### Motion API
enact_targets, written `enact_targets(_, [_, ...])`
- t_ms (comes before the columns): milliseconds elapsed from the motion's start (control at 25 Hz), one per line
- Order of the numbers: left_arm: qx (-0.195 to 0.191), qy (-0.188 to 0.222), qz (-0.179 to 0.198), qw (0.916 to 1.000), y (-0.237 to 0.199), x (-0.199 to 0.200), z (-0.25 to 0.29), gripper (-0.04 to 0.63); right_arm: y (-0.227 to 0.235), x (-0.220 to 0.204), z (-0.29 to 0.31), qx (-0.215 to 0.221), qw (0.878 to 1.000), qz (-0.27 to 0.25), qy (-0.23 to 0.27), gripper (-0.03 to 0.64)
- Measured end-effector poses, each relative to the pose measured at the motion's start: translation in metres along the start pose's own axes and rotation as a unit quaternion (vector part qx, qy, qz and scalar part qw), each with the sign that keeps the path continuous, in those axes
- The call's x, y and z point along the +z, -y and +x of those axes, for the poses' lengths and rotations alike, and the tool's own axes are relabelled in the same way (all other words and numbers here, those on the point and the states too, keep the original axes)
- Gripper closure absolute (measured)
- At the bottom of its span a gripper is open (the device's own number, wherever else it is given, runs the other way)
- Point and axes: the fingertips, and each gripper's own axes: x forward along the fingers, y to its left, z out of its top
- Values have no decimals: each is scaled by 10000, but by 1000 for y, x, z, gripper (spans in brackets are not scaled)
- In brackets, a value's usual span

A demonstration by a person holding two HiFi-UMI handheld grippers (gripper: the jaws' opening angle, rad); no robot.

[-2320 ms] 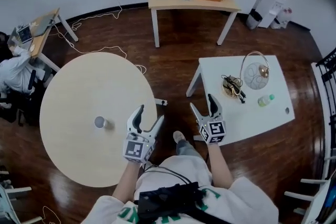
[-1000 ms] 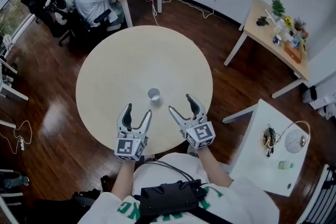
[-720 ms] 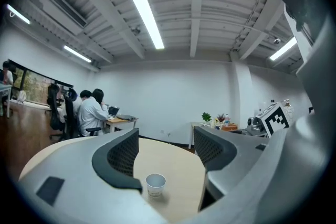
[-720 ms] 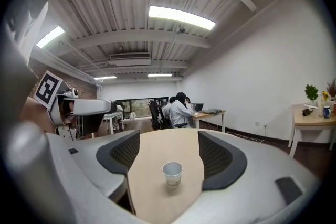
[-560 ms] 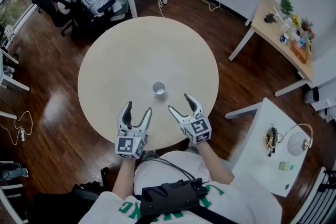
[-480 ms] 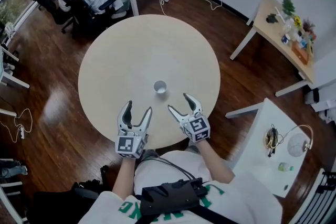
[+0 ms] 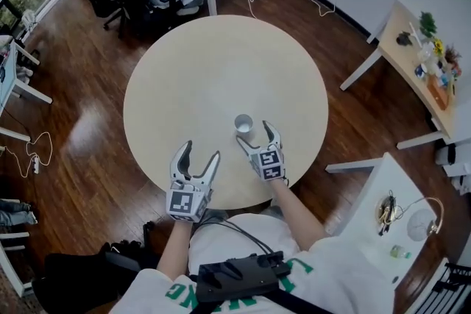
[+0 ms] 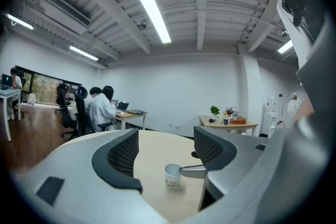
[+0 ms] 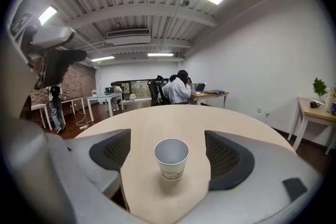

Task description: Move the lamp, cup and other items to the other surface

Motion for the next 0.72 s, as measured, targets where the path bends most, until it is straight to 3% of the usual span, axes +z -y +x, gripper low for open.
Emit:
enact_targets(480, [160,-248,171,9994,-20,-10,-13,268,12,-61,76,63,9925,-2,-1224,145])
enact_targets(560, [238,-188,53,9995,-22,-5,-16,268,7,-64,78,250,9913,63,-1294,233])
enact_targets(720, [233,-94,-8,9997,-24,-3,-21,268,-2,-54,71,382,9905,-87,-1318,233])
